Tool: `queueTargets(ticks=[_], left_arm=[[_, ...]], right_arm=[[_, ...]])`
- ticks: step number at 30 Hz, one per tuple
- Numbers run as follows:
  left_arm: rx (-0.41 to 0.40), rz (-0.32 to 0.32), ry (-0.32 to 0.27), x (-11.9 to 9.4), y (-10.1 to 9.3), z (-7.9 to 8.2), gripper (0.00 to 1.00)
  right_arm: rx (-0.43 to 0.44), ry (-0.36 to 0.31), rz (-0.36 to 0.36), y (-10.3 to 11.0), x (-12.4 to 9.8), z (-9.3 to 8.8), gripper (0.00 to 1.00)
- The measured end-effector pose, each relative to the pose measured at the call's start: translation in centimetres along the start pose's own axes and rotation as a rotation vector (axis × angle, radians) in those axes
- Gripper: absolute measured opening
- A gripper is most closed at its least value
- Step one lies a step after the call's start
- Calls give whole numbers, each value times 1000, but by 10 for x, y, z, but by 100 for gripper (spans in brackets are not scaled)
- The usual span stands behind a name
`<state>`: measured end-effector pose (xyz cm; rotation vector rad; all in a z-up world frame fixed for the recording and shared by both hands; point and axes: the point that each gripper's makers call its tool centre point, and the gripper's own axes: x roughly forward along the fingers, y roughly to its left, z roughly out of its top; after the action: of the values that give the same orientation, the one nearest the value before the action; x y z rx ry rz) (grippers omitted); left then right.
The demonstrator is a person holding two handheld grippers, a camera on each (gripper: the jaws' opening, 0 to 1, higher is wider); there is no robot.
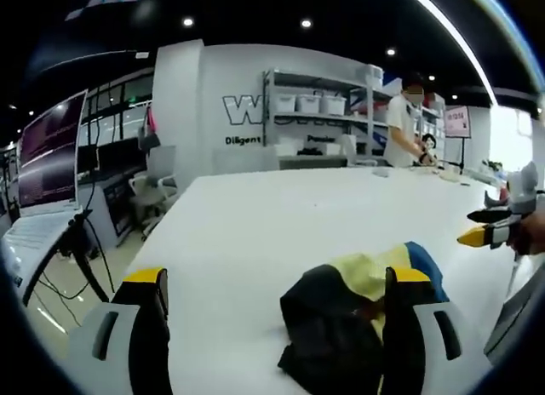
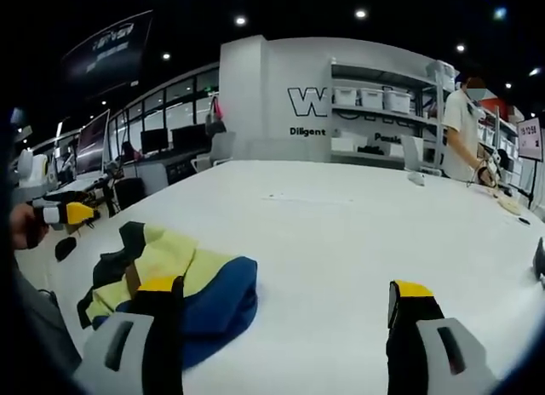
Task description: Fold the garment on the visible template until the final outline fits inside the template.
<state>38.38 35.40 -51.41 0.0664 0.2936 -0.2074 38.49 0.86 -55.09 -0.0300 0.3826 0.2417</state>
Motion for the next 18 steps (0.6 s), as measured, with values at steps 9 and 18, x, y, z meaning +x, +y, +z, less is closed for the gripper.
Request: queueTargets(ticks=[9,18], left_arm=[[170,-120,40,7,-22,-3,99],[280,-189,81,20,-27,-14,96]], right_arm=[[-66,4,104,30,3,4,94],[-185,29,235,70,6,-2,87]])
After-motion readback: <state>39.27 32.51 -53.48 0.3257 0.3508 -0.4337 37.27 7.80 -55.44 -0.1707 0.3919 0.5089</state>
